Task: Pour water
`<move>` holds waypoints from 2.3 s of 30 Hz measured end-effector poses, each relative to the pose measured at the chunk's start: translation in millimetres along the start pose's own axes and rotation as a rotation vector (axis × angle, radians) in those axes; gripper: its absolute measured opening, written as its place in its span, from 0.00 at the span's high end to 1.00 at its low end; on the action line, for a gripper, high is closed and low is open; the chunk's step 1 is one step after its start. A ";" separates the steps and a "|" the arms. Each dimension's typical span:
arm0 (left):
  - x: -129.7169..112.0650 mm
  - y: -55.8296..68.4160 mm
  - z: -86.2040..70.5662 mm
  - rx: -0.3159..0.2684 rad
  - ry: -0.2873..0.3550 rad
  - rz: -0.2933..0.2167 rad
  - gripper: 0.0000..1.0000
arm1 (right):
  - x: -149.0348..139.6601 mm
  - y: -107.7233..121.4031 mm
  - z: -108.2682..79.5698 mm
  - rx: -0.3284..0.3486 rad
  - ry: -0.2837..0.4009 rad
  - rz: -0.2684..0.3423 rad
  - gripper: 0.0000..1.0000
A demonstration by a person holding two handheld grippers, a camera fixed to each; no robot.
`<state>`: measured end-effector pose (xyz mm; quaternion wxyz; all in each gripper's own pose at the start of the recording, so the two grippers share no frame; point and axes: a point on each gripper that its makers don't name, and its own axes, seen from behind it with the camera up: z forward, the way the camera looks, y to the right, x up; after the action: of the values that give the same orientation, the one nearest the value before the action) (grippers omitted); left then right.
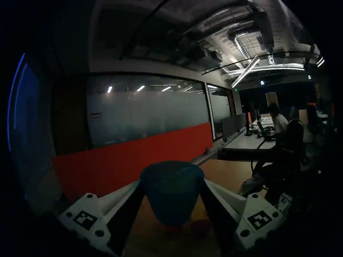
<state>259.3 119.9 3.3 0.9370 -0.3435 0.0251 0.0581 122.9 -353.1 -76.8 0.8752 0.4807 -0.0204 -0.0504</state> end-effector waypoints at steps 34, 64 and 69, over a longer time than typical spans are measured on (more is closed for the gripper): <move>-59.7 -18.8 -17.5 0.063 -0.036 -0.060 0.15 | -6.2 27.6 -21.8 -0.062 -0.039 -0.002 0.00; -82.6 -25.4 -30.2 0.083 -0.057 -0.043 0.15 | -3.9 58.5 -50.8 -0.128 -0.060 0.004 0.00; -87.7 -24.7 -31.6 0.079 -0.070 -0.041 0.15 | -4.1 65.4 -58.1 -0.144 -0.067 0.003 0.00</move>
<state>175.2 72.7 2.6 0.9512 -0.3043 -0.0122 0.0499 128.3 -269.0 -52.8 0.9063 0.4147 -0.0464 -0.0665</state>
